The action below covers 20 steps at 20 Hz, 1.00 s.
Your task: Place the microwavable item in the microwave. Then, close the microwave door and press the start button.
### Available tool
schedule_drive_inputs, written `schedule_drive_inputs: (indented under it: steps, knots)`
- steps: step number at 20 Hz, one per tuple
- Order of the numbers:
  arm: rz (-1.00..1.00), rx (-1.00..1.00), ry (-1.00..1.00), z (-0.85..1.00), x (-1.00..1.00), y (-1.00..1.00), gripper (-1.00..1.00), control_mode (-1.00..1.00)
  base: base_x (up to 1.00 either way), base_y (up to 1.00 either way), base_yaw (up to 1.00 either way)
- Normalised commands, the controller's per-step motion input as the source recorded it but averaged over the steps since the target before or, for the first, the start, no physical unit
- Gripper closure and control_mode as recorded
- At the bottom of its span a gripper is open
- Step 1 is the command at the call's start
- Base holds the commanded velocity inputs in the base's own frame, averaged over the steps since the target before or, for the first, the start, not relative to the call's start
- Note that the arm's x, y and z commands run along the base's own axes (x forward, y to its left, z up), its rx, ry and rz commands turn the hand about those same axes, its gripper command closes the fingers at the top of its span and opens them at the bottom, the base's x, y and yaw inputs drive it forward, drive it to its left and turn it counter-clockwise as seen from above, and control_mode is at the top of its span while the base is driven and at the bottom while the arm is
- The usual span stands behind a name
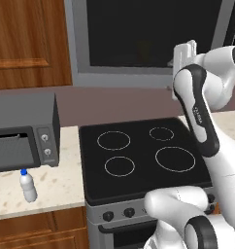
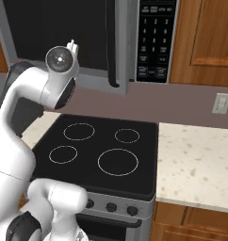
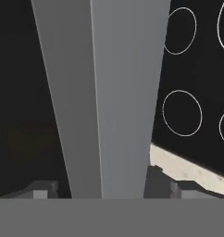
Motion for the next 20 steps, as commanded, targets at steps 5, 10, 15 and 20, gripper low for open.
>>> schedule_drive_inputs:
  steps: [5,10,15,20]
  knots:
    - [0.0,0.0,0.0,0.0,0.62,0.0,-1.0,-1.0,0.0,0.0,0.0]
    - [0.01,0.0,0.0,0.0,0.56,0.0,-1.0,-1.0,0.0,0.0,0.0]
    - [0.02,0.0,0.02,-0.13,0.54,0.0,-1.0,-1.0,0.0,0.0,0.0]
    - [0.04,0.0,0.04,-0.25,0.46,0.0,-1.0,-1.0,0.0,0.0,0.0]
